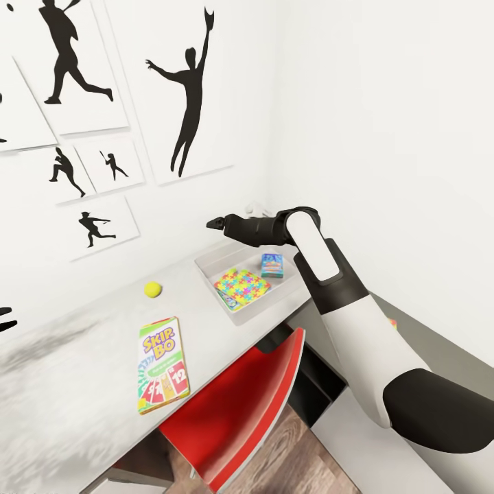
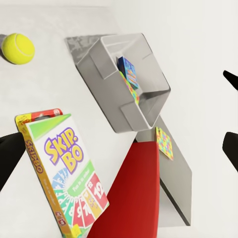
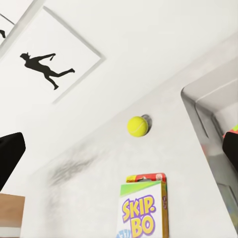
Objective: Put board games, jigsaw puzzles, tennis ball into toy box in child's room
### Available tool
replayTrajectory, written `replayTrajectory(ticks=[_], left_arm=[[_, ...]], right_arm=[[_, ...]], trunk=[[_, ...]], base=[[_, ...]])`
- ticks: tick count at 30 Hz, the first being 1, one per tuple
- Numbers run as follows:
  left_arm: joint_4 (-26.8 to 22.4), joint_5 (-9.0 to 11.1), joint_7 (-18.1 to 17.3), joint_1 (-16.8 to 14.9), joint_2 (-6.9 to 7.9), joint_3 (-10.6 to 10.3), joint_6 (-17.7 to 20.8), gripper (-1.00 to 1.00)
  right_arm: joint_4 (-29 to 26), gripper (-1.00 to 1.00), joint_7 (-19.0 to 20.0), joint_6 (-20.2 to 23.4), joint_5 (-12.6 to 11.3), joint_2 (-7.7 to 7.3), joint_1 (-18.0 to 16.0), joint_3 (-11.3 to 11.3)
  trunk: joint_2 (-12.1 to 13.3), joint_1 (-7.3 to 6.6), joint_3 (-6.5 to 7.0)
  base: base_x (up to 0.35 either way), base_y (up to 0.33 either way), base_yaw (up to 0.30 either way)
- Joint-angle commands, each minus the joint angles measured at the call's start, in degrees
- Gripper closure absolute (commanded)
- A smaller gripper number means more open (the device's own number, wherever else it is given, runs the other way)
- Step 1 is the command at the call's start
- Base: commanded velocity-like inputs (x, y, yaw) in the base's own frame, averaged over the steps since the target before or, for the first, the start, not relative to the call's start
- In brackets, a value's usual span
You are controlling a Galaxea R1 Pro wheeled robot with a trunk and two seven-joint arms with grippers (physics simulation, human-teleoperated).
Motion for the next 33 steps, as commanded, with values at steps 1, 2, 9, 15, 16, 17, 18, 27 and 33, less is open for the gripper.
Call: replayTrajectory(ticks=[1, 2, 9, 15, 16, 17, 18, 27, 33], left_arm=[[0.0, -0.1, -0.3, 0.0, 0.02, 0.0, 0.6, -1.00], [0.0, -0.1, -0.3, 0.0, 0.02, 0.0, 0.6, -1.00], [0.0, 0.0, -0.3, 0.0, 0.02, 0.0, 0.7, -1.00], [0.0, -0.1, -0.3, -0.1, 0.08, 0.0, 0.7, -1.00], [0.0, -0.1, -0.3, 0.0, 0.09, 0.0, 0.7, -1.00], [0.0, -0.1, -0.3, 0.0, 0.09, 0.0, 0.7, -1.00], [0.0, -0.1, -0.3, 0.0, 0.10, 0.0, 0.7, -1.00], [0.1, -0.1, -0.3, -0.1, 0.10, 0.0, 0.7, -1.00], [0.1, -0.1, -0.3, -0.1, 0.11, 0.0, 0.7, -1.00]], right_arm=[[0.0, -1.00, -0.6, 0.1, -0.6, 0.00, -0.1, 0.0], [0.0, -1.00, -0.6, 0.1, -0.6, 0.00, -0.1, 0.0], [-0.1, -1.00, -0.6, 0.1, -0.8, 0.00, -0.1, -0.2], [0.0, -1.00, -0.6, 0.1, -0.8, 0.00, -0.1, -0.2], [0.0, -1.00, -0.6, 0.1, -0.8, 0.00, -0.1, -0.1], [0.0, -1.00, -0.6, 0.1, -0.7, 0.00, -0.1, -0.1], [0.0, -1.00, -0.6, 0.1, -0.7, 0.00, -0.1, -0.1], [0.1, -1.00, -0.7, 0.1, -0.6, 0.00, -0.1, 0.1], [0.1, -1.00, -2.5, 0.1, -0.5, 0.00, -0.1, 0.2]], trunk=[[-0.1, 0.03, -0.11], [-0.1, 0.03, -0.11], [-0.1, 0.03, -0.11], [-0.1, 0.03, -0.11], [-0.1, 0.03, -0.11], [-0.1, 0.03, -0.11], [-0.1, 0.03, -0.11], [-0.1, 0.03, -0.11], [-0.1, 0.03, -0.11]], base=[[-0.006, 0.001, 0.000], [-0.035, 0.001, 0.000], [-0.072, 0.033, 0.000], [-0.042, 0.026, 0.000], [-0.088, 0.075, 0.000], [-0.075, 0.095, 0.000], [-0.048, 0.081, 0.000], [-0.044, 0.075, 0.000], [-0.094, 0.223, 0.000]])
